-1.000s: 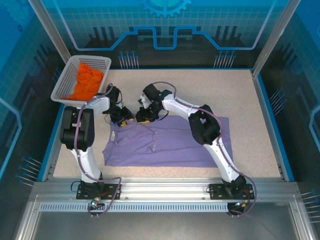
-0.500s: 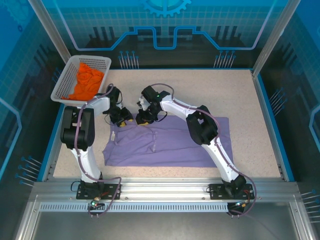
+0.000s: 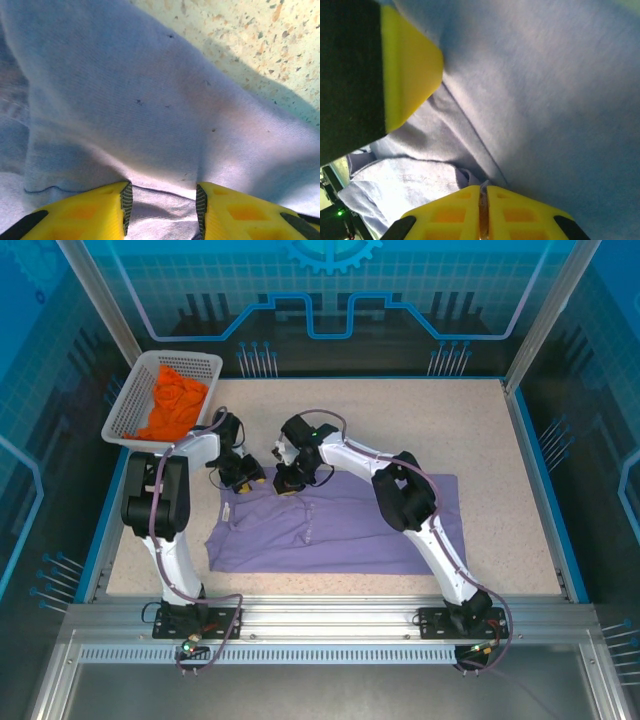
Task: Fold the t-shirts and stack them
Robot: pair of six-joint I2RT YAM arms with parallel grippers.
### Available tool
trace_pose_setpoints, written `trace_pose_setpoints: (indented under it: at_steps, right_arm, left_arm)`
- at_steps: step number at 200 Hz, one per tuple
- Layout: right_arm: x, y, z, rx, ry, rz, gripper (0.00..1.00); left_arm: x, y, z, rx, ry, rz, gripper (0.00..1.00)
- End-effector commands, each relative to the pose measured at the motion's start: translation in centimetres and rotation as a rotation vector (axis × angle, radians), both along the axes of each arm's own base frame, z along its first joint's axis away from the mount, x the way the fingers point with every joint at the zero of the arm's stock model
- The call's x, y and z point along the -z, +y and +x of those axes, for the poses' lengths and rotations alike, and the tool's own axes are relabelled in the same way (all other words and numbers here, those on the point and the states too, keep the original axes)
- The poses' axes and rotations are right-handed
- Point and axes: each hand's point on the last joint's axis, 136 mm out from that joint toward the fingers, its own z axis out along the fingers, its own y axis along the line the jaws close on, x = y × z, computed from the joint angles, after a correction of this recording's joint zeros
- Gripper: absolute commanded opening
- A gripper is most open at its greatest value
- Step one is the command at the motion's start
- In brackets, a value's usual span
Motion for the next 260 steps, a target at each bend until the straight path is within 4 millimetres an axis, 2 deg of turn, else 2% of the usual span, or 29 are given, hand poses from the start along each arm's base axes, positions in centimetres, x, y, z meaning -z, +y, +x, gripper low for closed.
trace_pose_setpoints:
  at_steps: [1, 34, 49, 51, 57, 118, 159, 238, 260]
  right_arm:
    - [-3.1, 0.3, -2.0, -0.065, -0.019, 0.04, 0.11]
    - [-4.0, 0.0, -3.0, -0.096, -0.021, 0.067, 0.07]
    - [-3.4, -0.2, -3.5, -0.109, -0.01, 0.061, 0.06]
    - [-4.3, -0.2, -3.5, -0.111, -0.025, 0.074, 0.06]
    - [-4.7, -0.3, -3.6, -0.117, -0.031, 0.076, 0.06]
    - [-4.5, -2.2, -6.2, -0.182, -0.007, 0.064, 0.04]
    - [-3.2, -3.8, -7.9, -0.215, 0.019, 0.031, 0.04]
    - [-1.1, -5.4, -9.5, -0.228, 0.05, -0.019, 0.05]
    - [-0.7, -5.9, -10.0, -0.228, 0.058, -0.025, 0.11]
  left_arm:
    - [0.6, 1.0, -0.2, 0.013, 0.03, 0.051, 0.41]
    - [1.0, 1.1, -0.1, 0.01, 0.035, 0.06, 0.41]
    - [1.1, 1.1, -0.1, 0.008, 0.037, 0.064, 0.41]
    - [1.1, 1.1, 0.0, 0.009, 0.036, 0.063, 0.41]
    - [1.1, 1.2, 0.0, 0.008, 0.036, 0.065, 0.41]
    - [1.1, 1.1, 0.6, 0.004, 0.029, 0.067, 0.41]
    - [1.2, 1.1, 0.5, 0.003, 0.031, 0.068, 0.41]
    - [1.3, 1.1, 0.6, 0.005, 0.036, 0.069, 0.42]
    - [1.2, 1.1, 0.9, 0.005, 0.033, 0.071, 0.42]
